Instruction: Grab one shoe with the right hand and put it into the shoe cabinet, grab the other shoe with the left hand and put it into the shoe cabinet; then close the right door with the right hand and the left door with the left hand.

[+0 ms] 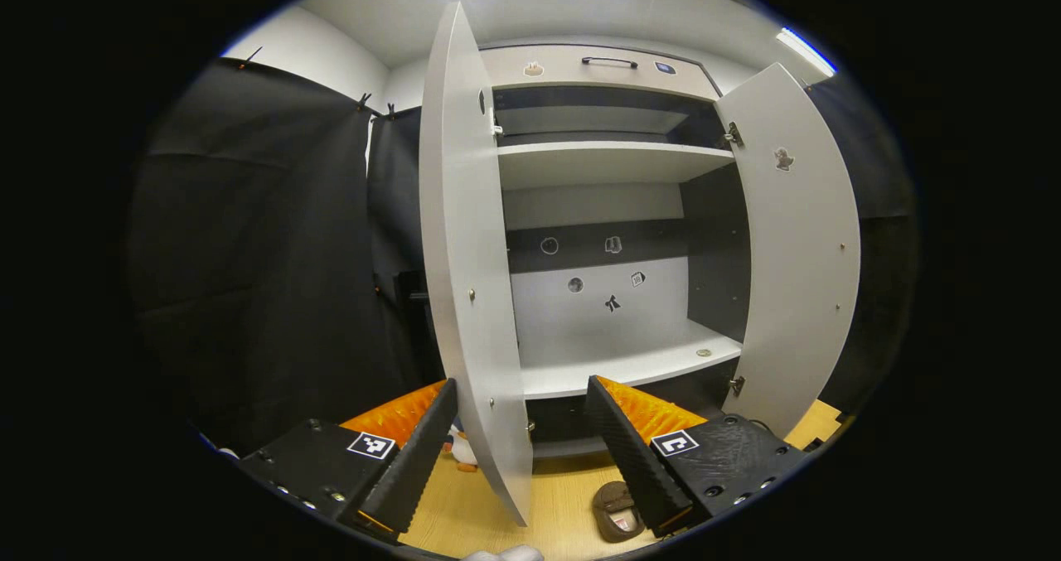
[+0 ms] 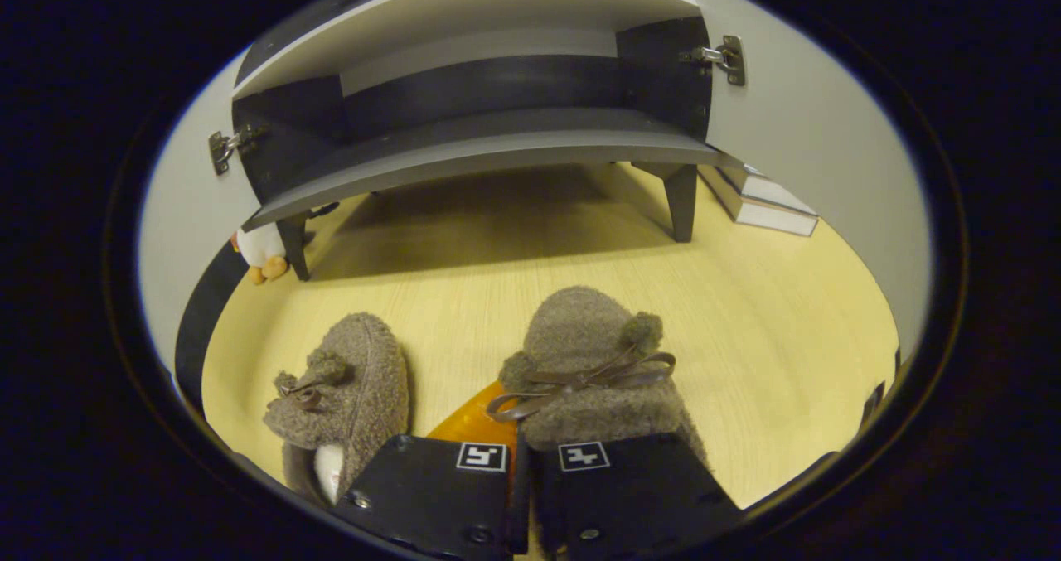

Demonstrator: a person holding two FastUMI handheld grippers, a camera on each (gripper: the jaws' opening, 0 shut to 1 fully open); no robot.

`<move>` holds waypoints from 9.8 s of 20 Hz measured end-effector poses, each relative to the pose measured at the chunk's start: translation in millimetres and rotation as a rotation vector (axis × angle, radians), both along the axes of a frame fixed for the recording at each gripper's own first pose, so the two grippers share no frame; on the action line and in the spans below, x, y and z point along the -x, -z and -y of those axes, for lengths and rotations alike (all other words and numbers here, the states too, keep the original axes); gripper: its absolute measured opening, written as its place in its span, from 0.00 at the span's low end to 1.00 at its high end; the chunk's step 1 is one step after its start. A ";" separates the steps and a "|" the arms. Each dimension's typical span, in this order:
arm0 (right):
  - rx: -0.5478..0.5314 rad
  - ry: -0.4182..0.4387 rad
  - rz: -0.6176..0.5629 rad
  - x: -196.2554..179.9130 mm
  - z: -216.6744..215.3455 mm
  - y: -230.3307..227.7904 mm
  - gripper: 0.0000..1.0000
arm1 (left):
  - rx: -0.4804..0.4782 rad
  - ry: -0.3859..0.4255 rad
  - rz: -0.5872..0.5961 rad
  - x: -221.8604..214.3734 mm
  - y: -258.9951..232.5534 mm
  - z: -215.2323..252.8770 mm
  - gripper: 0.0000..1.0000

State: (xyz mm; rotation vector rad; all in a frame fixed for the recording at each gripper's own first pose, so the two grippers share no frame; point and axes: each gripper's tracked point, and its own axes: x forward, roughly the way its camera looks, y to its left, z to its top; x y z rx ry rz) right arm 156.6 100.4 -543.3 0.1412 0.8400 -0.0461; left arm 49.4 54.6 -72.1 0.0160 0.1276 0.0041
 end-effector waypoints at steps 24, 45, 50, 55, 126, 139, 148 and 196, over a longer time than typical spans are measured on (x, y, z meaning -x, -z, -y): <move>-0.031 -0.043 0.521 -23.6 -10.6 -379.5 0.06 | 0.040 0.102 0.057 34.4 -9.3 20.6 0.96; 0.019 -0.105 0.343 -292.4 -20.8 -359.8 0.05 | 0.016 -0.146 0.044 27.2 -24.9 27.3 0.96; 0.027 -0.090 0.173 -299.1 -15.3 -325.5 0.06 | 0.007 -0.151 0.044 27.9 -26.6 25.9 0.96; 0.000 -0.066 0.100 -302.7 -14.8 -324.7 0.10 | 0.011 -0.142 0.059 30.9 -30.8 25.4 0.96; 0.195 -0.085 0.501 100.2 99.4 -355.8 0.99 | 0.041 0.154 -0.584 -50.2 461.1 133.0 0.97; 0.167 -0.095 0.507 98.8 100.0 -357.6 0.99 | -0.012 0.175 -0.577 -61.9 441.5 141.9 0.12; 0.095 -0.116 0.629 103.2 98.7 -398.9 0.99 | 0.038 0.105 -0.443 -59.6 287.5 124.0 0.11; 0.043 -0.072 0.566 94.7 113.4 -385.3 0.98 | -0.035 0.021 -0.410 -379.7 128.0 112.4 0.47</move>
